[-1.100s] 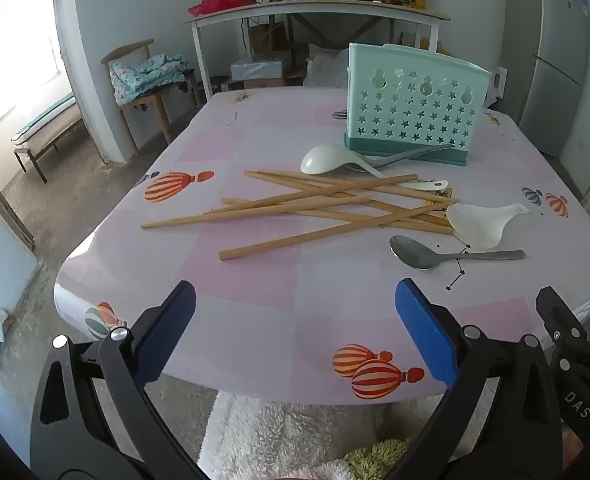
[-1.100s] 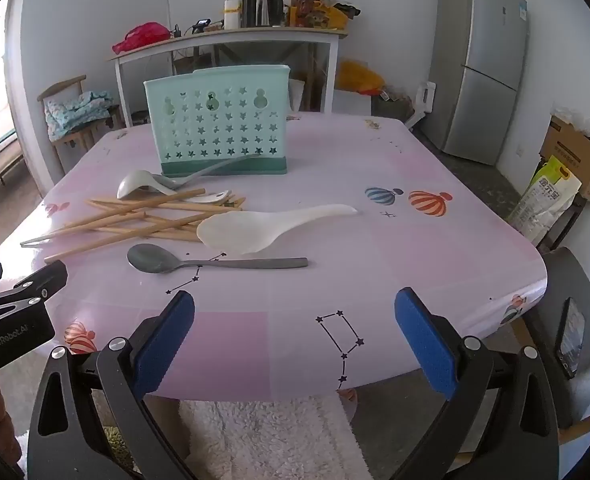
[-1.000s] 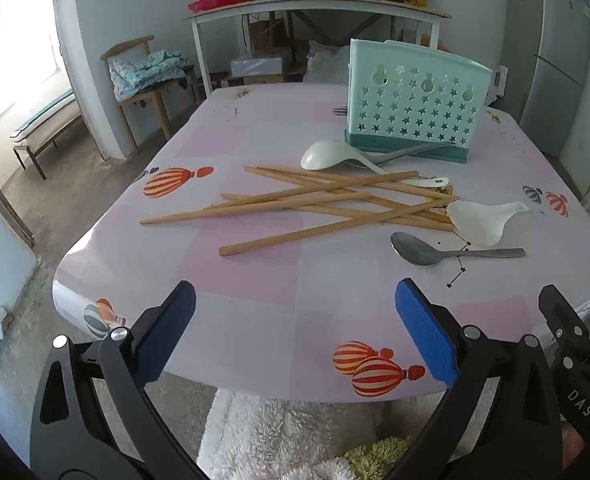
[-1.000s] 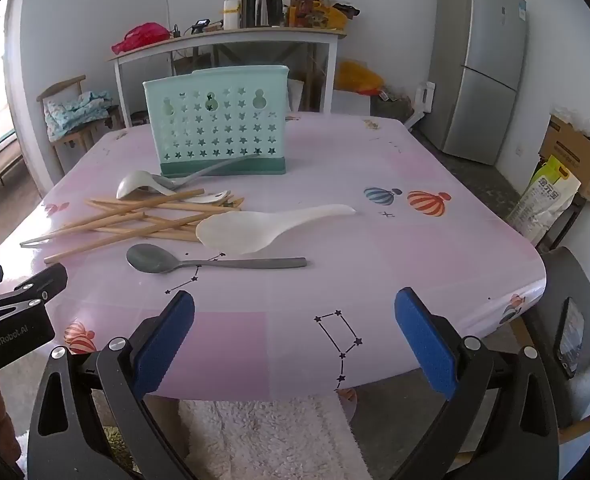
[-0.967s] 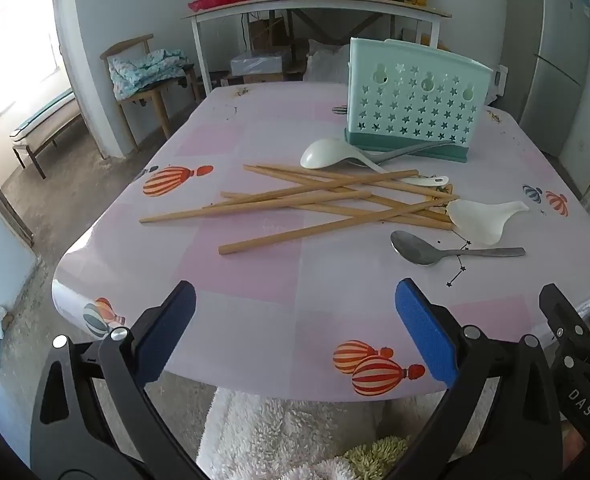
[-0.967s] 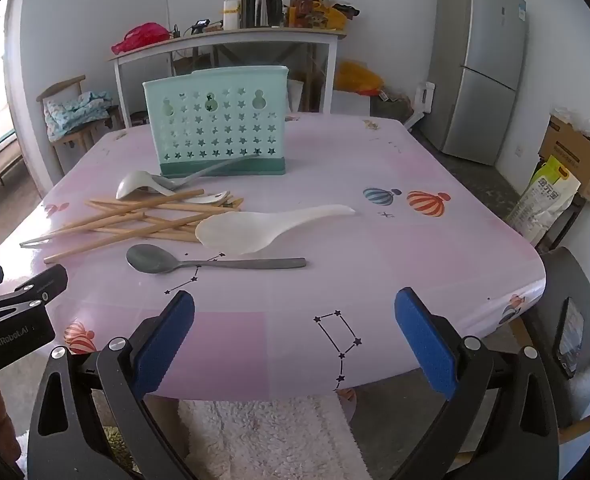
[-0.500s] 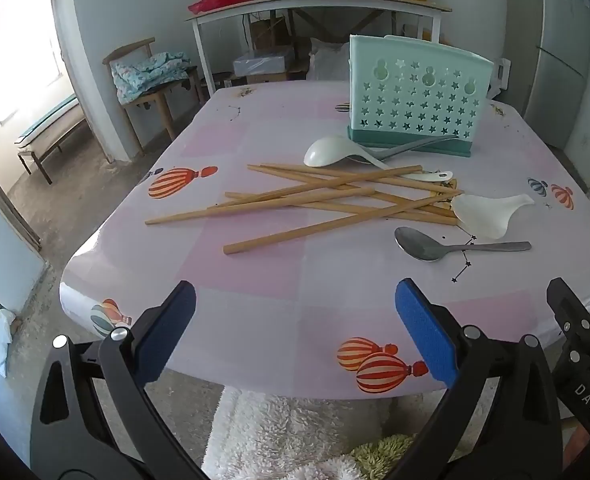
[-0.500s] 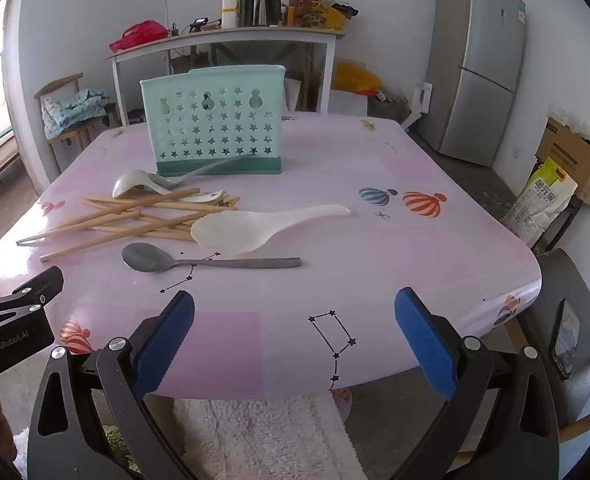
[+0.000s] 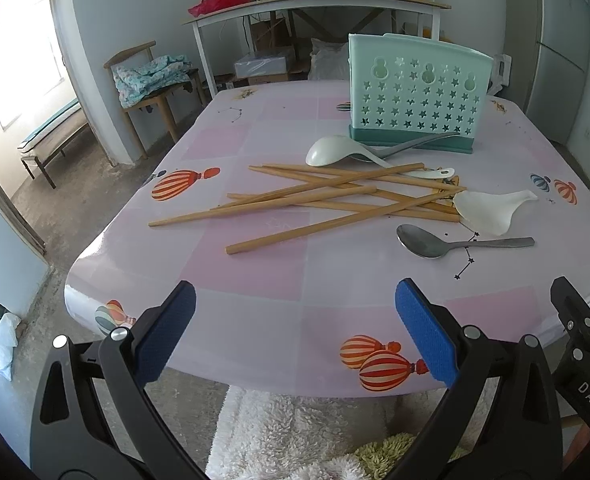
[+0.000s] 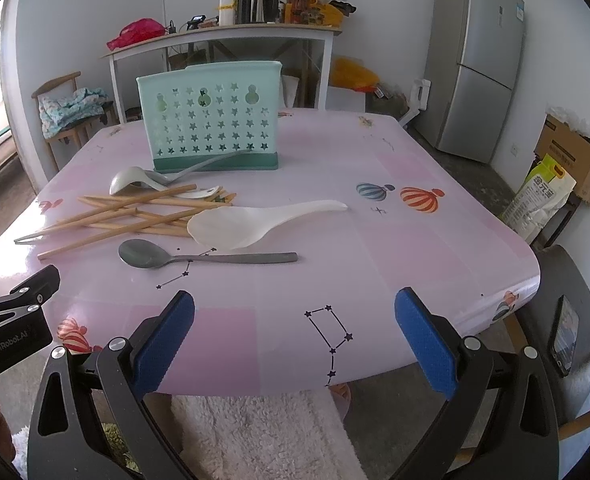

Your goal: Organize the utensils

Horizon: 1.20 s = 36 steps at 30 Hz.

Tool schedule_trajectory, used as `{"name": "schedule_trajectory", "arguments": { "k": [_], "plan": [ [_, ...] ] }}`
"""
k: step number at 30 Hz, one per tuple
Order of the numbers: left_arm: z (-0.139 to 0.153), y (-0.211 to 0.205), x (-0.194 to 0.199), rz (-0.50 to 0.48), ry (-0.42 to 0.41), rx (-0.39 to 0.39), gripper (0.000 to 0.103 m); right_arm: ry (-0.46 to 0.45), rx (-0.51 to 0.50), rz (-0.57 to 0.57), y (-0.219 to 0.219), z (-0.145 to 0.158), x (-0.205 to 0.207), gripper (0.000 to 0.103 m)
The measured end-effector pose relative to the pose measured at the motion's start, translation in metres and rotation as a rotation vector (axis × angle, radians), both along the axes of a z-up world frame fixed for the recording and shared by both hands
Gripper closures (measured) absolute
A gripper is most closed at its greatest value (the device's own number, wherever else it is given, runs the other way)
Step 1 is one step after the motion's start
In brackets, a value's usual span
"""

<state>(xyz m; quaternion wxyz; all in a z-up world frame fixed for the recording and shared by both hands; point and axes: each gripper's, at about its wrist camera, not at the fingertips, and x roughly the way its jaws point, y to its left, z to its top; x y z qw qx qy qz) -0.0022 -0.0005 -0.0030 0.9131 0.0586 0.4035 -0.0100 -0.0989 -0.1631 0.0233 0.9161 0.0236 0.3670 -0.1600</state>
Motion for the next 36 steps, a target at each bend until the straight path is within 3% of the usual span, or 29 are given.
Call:
{"name": "schedule_trajectory", "arguments": {
  "k": [36],
  "plan": [
    [-0.0072, 0.0058, 0.0002, 0.027, 0.025, 0.021, 0.007, 0.015, 0.003, -0.002, 0.0020, -0.0033, 0.0013, 0.005]
  ]
}}
